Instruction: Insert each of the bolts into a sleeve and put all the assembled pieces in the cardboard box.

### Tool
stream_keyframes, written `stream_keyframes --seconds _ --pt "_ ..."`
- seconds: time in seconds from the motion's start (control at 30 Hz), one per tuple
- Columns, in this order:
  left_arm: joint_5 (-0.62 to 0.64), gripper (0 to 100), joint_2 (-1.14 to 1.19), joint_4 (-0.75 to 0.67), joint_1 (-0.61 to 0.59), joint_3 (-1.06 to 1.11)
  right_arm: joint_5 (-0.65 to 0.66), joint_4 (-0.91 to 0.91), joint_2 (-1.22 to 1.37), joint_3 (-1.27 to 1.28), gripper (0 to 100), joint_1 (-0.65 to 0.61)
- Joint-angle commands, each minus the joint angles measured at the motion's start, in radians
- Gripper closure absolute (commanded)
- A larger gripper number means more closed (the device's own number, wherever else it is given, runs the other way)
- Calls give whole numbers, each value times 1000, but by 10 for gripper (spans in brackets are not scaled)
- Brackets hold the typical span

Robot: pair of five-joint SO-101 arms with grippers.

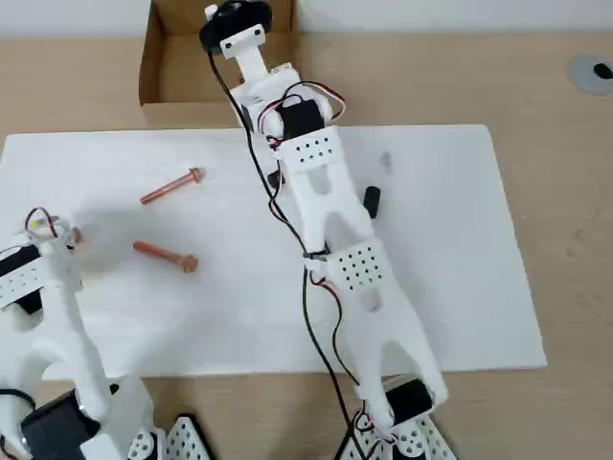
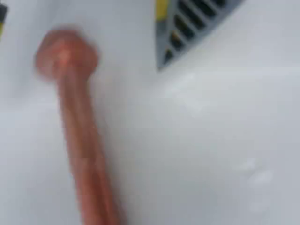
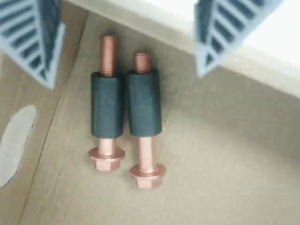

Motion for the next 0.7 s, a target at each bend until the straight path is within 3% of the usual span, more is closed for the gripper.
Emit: stream_keyframes --seconds 0.0,0.13,0.27,0.4,0.47,0.67 --pt "-190 755 -56 40 21 -92 3 3 -25 -53 763 -16" --pt "-618 757 -99 155 20 -245 3 5 -25 -54 763 -15" --pt "-1218 757 -108 250 23 -393 3 31 -25 -56 763 -16" --pt "-1728 757 -111 358 31 -489 3 31 -27 -56 763 -15" --pt "-1921 757 -107 387 29 -519 3 34 -36 -56 763 -15" --pt "-2341 757 -102 391 -20 -520 3 118 -99 -54 763 -15"
